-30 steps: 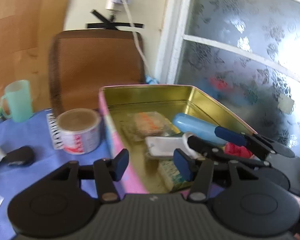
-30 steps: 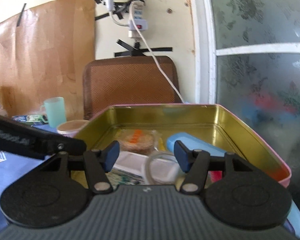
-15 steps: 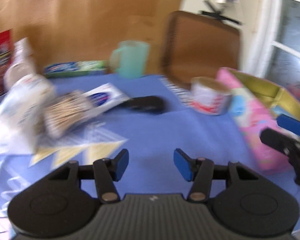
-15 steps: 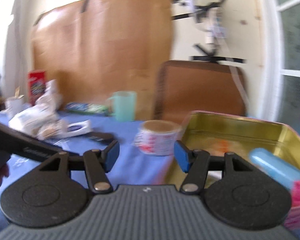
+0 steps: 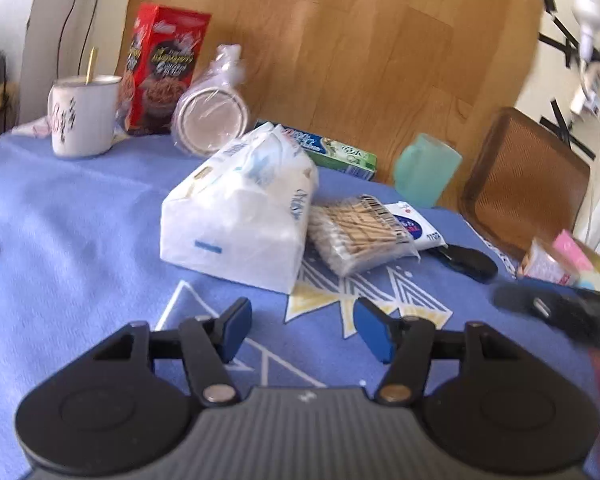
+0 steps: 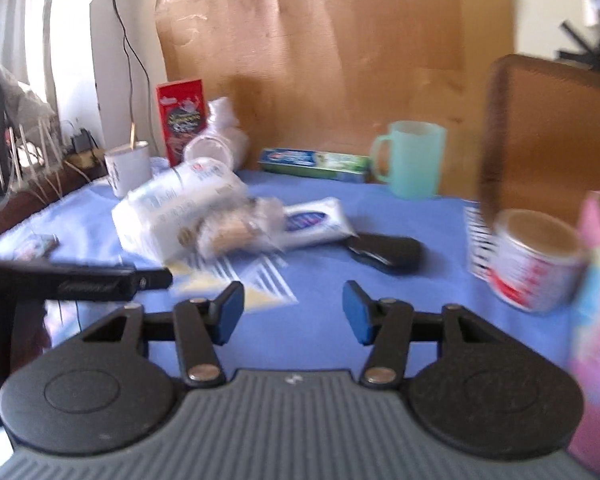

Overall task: Organize soft objects
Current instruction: 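Withdraw the right gripper from the tin back toward the table, then grasp the clear bag of cotton swabs with the right gripper and lift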

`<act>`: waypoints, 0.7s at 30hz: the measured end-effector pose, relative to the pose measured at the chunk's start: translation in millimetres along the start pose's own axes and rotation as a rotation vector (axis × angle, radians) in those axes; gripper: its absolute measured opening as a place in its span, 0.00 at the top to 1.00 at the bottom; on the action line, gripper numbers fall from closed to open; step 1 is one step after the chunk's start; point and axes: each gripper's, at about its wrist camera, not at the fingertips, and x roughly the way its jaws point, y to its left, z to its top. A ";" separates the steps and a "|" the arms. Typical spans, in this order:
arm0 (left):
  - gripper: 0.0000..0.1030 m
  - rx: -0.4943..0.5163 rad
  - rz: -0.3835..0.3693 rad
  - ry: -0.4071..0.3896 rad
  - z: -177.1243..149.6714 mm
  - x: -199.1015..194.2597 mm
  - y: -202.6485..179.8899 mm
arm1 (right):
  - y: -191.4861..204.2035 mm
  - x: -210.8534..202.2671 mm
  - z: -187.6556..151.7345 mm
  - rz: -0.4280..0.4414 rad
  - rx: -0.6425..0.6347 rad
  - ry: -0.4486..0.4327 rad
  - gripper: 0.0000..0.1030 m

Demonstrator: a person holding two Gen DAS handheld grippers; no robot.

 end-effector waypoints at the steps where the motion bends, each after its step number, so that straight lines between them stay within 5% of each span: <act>1: 0.44 0.000 -0.005 -0.004 0.2 -0.7 0.4 | -1.3 10.4 6.3 0.019 0.029 0.006 0.48; 10: 0.44 0.008 -0.033 -0.005 -1.9 -0.4 -2.9 | -42.5 102.6 23.4 0.227 0.484 0.171 0.50; 11: 0.44 0.005 -0.036 -0.004 -1.7 0.3 -2.0 | -45.0 105.4 21.7 0.241 0.521 0.178 0.58; 12: 0.44 0.003 -0.038 -0.004 -1.8 0.0 -1.6 | -44.1 105.5 20.4 0.254 0.532 0.183 0.76; 21: 0.41 -0.008 -0.047 -0.003 -0.8 0.5 1.5 | -20.3 36.6 4.7 0.261 0.360 0.149 0.85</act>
